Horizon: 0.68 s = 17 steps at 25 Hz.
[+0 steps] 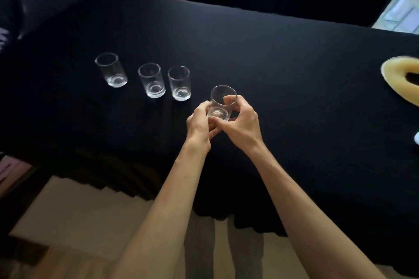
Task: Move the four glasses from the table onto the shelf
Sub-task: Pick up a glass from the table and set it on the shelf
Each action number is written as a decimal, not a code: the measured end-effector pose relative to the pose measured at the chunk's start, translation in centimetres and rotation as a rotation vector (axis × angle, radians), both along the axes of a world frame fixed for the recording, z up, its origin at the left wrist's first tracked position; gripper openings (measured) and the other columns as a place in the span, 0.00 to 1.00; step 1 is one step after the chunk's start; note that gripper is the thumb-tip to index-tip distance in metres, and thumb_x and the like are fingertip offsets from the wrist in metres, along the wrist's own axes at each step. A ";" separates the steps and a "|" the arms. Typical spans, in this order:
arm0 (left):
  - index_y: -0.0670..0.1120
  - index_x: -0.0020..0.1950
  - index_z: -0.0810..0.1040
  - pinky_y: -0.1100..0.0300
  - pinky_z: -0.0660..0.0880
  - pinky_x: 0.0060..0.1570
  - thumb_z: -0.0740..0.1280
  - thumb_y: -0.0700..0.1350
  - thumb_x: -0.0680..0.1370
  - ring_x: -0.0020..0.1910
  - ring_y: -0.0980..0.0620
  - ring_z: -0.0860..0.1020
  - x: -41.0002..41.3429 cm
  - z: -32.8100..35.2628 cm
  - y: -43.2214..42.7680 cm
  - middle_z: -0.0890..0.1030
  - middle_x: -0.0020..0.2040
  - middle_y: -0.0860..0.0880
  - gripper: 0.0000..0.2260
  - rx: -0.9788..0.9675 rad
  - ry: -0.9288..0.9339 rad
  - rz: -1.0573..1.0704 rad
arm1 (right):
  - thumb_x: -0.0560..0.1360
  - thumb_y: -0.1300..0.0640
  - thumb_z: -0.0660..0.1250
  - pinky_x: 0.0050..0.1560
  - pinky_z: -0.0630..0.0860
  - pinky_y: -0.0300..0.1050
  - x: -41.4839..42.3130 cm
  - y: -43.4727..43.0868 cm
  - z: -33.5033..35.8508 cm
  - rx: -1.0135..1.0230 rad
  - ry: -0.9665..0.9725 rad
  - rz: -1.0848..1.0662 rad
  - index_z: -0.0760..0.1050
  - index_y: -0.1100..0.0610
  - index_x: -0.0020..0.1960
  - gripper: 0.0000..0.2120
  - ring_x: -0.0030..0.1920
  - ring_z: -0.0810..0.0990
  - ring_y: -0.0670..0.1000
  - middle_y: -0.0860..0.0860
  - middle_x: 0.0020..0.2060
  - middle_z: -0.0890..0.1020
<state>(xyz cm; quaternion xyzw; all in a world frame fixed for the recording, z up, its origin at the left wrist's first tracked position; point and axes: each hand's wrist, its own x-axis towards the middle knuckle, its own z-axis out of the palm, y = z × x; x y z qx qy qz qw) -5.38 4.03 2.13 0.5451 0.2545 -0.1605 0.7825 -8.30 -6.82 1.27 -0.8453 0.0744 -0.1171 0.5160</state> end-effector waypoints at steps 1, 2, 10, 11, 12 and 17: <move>0.44 0.58 0.85 0.57 0.81 0.39 0.66 0.53 0.78 0.48 0.47 0.87 -1.2 0.1 0.7 0.88 0.50 0.43 0.17 0.001 -0.002 0.006 | 0.67 0.50 0.83 0.54 0.84 0.51 -1.1 0.5 0.3 0.000 0.000 0.035 0.77 0.55 0.64 0.29 0.55 0.85 0.46 0.45 0.53 0.85; 0.43 0.58 0.85 0.57 0.81 0.40 0.66 0.54 0.78 0.50 0.46 0.87 -2.6 0.3 1.4 0.88 0.51 0.43 0.18 0.005 -0.004 0.009 | 0.67 0.51 0.83 0.55 0.84 0.51 -2.1 1.1 0.4 -0.002 -0.001 0.074 0.77 0.55 0.64 0.29 0.56 0.84 0.45 0.45 0.54 0.84; 0.46 0.49 0.87 0.53 0.83 0.46 0.69 0.57 0.74 0.44 0.48 0.87 -17.1 2.0 9.9 0.89 0.42 0.47 0.16 0.107 -0.052 0.274 | 0.68 0.52 0.82 0.53 0.85 0.50 -12.2 7.7 1.2 0.053 -0.035 0.514 0.77 0.53 0.63 0.26 0.56 0.84 0.44 0.46 0.52 0.85; 0.46 0.50 0.87 0.52 0.83 0.46 0.69 0.58 0.73 0.45 0.48 0.87 -19.4 1.9 11.5 0.89 0.43 0.47 0.17 0.113 -0.048 0.338 | 0.68 0.51 0.82 0.54 0.85 0.50 -13.6 9.2 1.3 0.041 -0.033 0.585 0.77 0.53 0.63 0.27 0.57 0.84 0.44 0.46 0.53 0.85; 0.46 0.50 0.87 0.53 0.82 0.44 0.69 0.57 0.73 0.45 0.48 0.87 -21.7 1.9 13.0 0.89 0.42 0.47 0.17 0.112 -0.041 0.399 | 0.68 0.51 0.82 0.53 0.85 0.50 -15.1 11.0 1.2 0.033 -0.031 0.647 0.77 0.53 0.64 0.27 0.57 0.83 0.45 0.45 0.53 0.85; 0.46 0.50 0.85 0.55 0.80 0.39 0.68 0.55 0.75 0.36 0.51 0.84 -35.9 2.7 21.7 0.87 0.39 0.49 0.14 0.132 -0.048 0.780 | 0.70 0.52 0.81 0.56 0.84 0.50 -25.3 21.7 1.7 0.054 -0.005 1.004 0.76 0.50 0.65 0.26 0.53 0.83 0.42 0.42 0.51 0.84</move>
